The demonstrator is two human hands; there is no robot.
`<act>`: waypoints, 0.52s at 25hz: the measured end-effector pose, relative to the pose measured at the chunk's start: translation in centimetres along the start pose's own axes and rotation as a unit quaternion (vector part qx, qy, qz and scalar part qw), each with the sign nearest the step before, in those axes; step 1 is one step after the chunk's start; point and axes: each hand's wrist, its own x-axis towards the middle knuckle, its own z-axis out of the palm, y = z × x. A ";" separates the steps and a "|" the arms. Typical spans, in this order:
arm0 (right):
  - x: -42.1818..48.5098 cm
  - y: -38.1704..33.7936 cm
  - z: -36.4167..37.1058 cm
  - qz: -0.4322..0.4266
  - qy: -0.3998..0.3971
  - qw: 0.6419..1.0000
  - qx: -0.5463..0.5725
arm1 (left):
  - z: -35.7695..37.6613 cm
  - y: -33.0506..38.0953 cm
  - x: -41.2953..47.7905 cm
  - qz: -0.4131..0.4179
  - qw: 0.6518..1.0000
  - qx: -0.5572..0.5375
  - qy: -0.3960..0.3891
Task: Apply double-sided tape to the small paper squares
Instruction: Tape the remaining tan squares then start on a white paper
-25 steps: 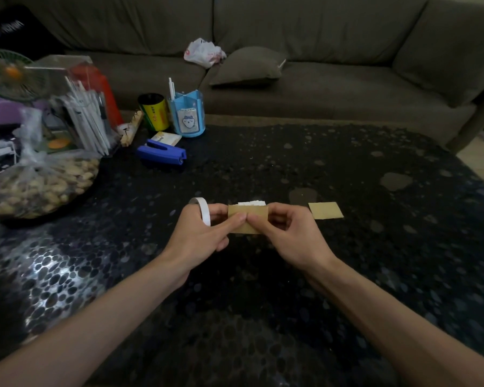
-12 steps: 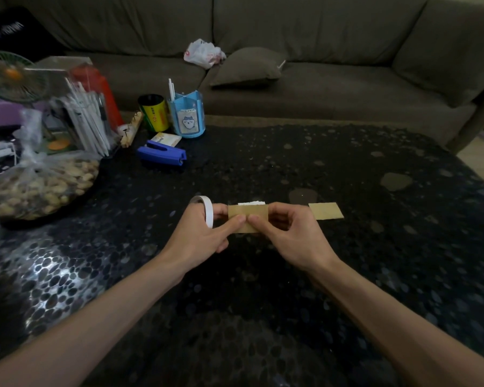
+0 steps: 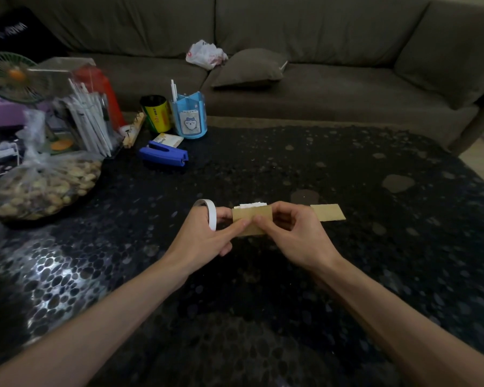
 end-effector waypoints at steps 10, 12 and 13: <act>-0.1 -0.3 0.1 -0.003 -0.021 1.000 -0.012 | 0.1 0.0 0.0 -0.004 1.000 -0.006 -0.007; -0.2 -0.3 0.1 -0.003 -0.022 1.000 -0.006 | 0.1 0.0 0.2 -0.012 1.000 -0.014 0.003; -0.2 -0.3 0.1 0.001 -0.019 1.000 -0.006 | 0.1 0.0 0.2 -0.014 1.000 -0.013 0.002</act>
